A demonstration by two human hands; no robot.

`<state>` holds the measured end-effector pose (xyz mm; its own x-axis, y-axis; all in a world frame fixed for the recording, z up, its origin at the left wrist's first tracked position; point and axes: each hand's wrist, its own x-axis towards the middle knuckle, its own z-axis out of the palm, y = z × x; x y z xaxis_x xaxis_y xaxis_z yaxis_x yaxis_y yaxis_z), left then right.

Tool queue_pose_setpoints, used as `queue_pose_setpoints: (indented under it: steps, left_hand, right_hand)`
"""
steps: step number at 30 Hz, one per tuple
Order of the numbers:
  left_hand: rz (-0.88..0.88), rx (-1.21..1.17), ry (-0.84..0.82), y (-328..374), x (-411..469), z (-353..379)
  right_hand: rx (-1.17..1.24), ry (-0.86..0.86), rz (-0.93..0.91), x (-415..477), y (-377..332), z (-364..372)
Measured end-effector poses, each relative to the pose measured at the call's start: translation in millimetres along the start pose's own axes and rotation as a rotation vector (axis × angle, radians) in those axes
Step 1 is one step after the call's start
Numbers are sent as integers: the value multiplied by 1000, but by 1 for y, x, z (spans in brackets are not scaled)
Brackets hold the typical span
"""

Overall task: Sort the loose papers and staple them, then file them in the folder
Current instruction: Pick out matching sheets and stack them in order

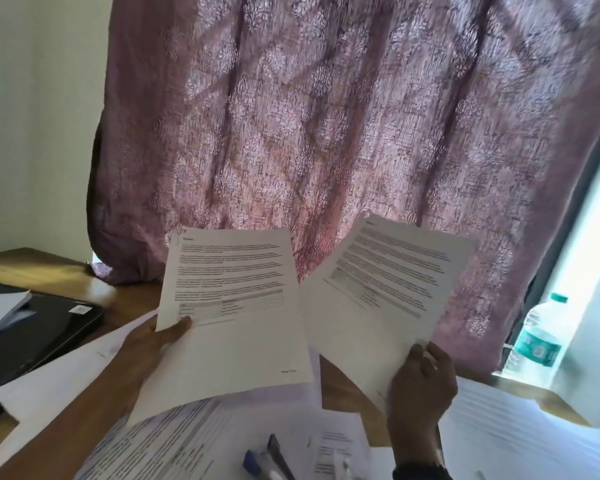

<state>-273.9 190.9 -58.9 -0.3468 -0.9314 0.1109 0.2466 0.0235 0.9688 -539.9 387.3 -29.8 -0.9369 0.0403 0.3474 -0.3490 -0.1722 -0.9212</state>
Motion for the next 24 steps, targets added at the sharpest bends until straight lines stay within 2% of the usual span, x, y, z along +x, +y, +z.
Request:
queue_pose_setpoints:
  steps: [3, 7, 13, 17, 21, 24]
  left_hand:
    - [5, 6, 10, 4, -1, 2]
    - [22, 16, 2, 3, -2, 3]
    - [-41, 24, 4, 2, -8, 12]
    - [-80, 12, -44, 2, -12, 19]
    - [-5, 59, -30, -1, -15, 25]
    - [112, 55, 20, 3, -19, 29]
  right_hand:
    - [-51, -113, -14, -8, 0, 6]
    - [32, -298, -27, -16, -5, 12]
    - [192, -765, 135, -34, -2, 23]
    - [225, -1012, 113, -45, -6, 25]
    - [237, -1102, 95, -46, -6, 21]
    - [282, -1137, 227, -48, -8, 19]
